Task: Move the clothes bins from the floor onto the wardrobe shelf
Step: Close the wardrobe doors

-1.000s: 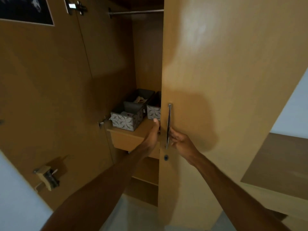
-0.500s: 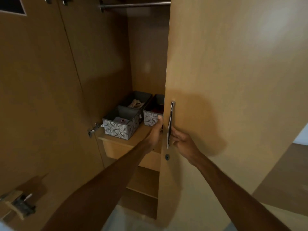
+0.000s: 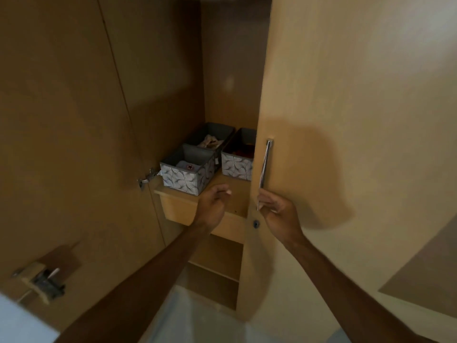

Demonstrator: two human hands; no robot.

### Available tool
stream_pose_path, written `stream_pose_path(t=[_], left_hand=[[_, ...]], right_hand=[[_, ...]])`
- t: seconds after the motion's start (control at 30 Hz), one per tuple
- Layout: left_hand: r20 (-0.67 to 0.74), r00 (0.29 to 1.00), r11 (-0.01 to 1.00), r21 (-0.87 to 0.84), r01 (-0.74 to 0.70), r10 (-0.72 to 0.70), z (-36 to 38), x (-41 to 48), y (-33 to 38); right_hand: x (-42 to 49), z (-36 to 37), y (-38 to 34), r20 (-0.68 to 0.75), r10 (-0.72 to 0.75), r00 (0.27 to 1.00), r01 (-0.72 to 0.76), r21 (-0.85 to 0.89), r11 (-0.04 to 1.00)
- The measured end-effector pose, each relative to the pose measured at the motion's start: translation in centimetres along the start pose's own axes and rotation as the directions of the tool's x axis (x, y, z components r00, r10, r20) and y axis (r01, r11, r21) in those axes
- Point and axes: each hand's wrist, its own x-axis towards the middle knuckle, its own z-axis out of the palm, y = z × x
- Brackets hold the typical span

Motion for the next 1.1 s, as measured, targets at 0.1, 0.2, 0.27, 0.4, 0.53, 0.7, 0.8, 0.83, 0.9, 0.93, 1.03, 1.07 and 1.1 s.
stream_pose_path(t=[0.1, 0.2, 0.27, 0.4, 0.53, 0.7, 0.8, 0.83, 0.9, 0.93, 1.03, 1.07, 1.1], left_hand=[[-0.156, 0.988, 0.999, 0.040, 0.006, 0.000, -4.2, -1.7, -1.8], [-0.339, 0.941, 0.996, 0.085, 0.009, 0.020, -10.0, -5.1, -2.7], [-0.436, 0.899, 0.992, 0.126, 0.018, 0.040, -13.5, -7.4, -2.9], [-0.641, 0.759, 0.974, 0.222, 0.041, 0.115, -21.4, -13.6, -2.1], [-0.788, 0.573, 0.949, 0.311, 0.052, 0.226, -27.6, -19.0, 1.1], [-0.827, 0.480, 0.931, 0.360, 0.052, 0.293, -34.8, -20.6, 4.5], [-0.745, 0.618, 0.953, 0.301, -0.026, 0.252, -37.1, -19.8, 6.6], [-0.698, 0.672, 0.957, 0.286, -0.053, 0.246, -37.1, -19.6, 7.0], [-0.629, 0.741, 0.962, 0.258, -0.086, 0.235, -37.3, -19.4, 7.4], [-0.616, 0.756, 0.968, 0.233, -0.094, 0.222, -37.1, -19.5, 7.4], [-0.600, 0.774, 0.977, 0.178, -0.114, 0.200, -37.2, -20.0, 7.2], [-0.591, 0.779, 0.975, 0.183, -0.125, 0.211, -37.2, -20.3, 7.2], [-0.577, 0.781, 0.969, 0.192, -0.155, 0.239, -37.1, -20.6, 7.1]], right_hand=[[-0.9, 2.3, -0.7, 0.063, 0.010, 0.998, -0.007, -0.041, 0.999], [-1.6, 7.0, -1.4, 0.226, 0.027, 0.974, -0.020, -0.033, 0.999], [-2.0, 10.3, -1.9, 0.309, 0.029, 0.951, -0.023, -0.023, 0.999], [-4.1, 19.0, -4.9, 0.490, -0.027, 0.872, 0.008, 0.041, 0.999], [-6.4, 26.6, -9.5, 0.622, -0.113, 0.775, 0.055, 0.113, 0.992], [-9.0, 32.8, -15.6, 0.632, -0.233, 0.739, 0.105, 0.234, 0.966], [-10.0, 35.0, -18.7, 0.594, -0.264, 0.760, 0.125, 0.265, 0.956], [-10.3, 35.4, -19.3, 0.574, -0.272, 0.772, 0.137, 0.268, 0.954], [-11.0, 36.0, -20.4, 0.532, -0.281, 0.799, 0.161, 0.261, 0.952], [-11.2, 36.0, -20.7, 0.517, -0.278, 0.809, 0.167, 0.251, 0.953], [-12.2, 35.8, -20.7, 0.452, -0.264, 0.852, 0.175, 0.229, 0.958], [-12.6, 35.5, -20.5, 0.428, -0.257, 0.866, 0.174, 0.224, 0.959], [-13.0, 35.2, -20.3, 0.405, -0.250, 0.880, 0.172, 0.219, 0.960]])
